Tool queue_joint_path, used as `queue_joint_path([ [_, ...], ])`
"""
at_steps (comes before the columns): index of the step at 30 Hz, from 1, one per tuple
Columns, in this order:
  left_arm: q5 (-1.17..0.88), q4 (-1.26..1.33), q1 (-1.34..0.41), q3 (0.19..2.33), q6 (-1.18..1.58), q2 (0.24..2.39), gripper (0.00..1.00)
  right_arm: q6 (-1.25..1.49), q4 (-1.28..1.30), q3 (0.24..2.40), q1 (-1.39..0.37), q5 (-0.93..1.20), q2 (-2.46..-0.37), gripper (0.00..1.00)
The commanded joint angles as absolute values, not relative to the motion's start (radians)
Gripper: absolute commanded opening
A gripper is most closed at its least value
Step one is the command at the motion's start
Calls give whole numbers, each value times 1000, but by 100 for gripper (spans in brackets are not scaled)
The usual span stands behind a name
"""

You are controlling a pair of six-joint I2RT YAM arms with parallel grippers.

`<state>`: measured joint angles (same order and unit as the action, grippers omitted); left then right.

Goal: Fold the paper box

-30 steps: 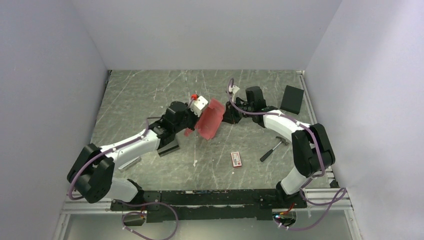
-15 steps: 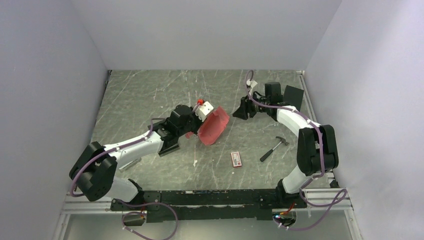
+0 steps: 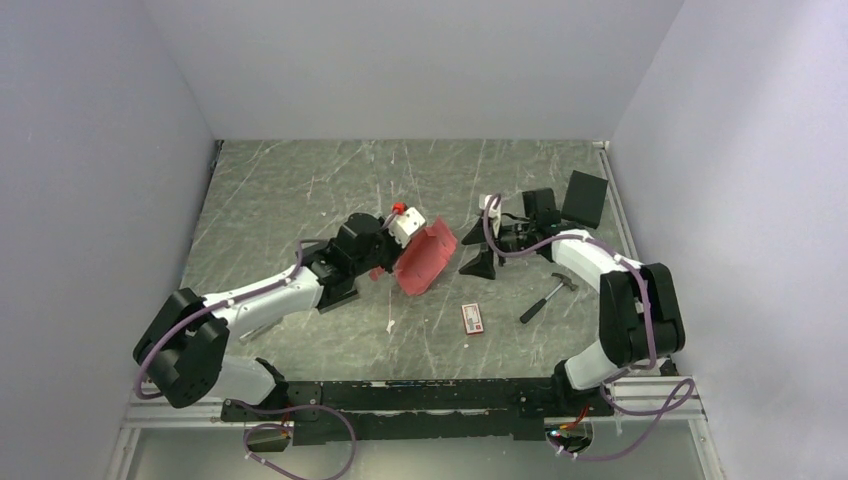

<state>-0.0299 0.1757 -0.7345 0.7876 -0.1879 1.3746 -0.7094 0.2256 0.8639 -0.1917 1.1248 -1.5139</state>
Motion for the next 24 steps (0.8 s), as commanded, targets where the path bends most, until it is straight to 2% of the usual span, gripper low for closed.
queue_joint_path([
  [1,-53,203,-734,764,-193,1340,0,-759,130,898,-267,1096,-1545,83],
  [4,-67,212,-730,750,-181,1330,0,-664,-17,858,-318,1034,-1541,82],
  [8,-87,226,-720,736,-165,1319,0,-526,-161,853,-342,998,-1566,76],
  [12,-106,221,-708,731,-147,1304,0,-493,-142,891,-351,1019,-1595,66],
  [24,-230,231,-652,719,-50,1273,0,-294,-260,876,-379,986,-1616,60],
])
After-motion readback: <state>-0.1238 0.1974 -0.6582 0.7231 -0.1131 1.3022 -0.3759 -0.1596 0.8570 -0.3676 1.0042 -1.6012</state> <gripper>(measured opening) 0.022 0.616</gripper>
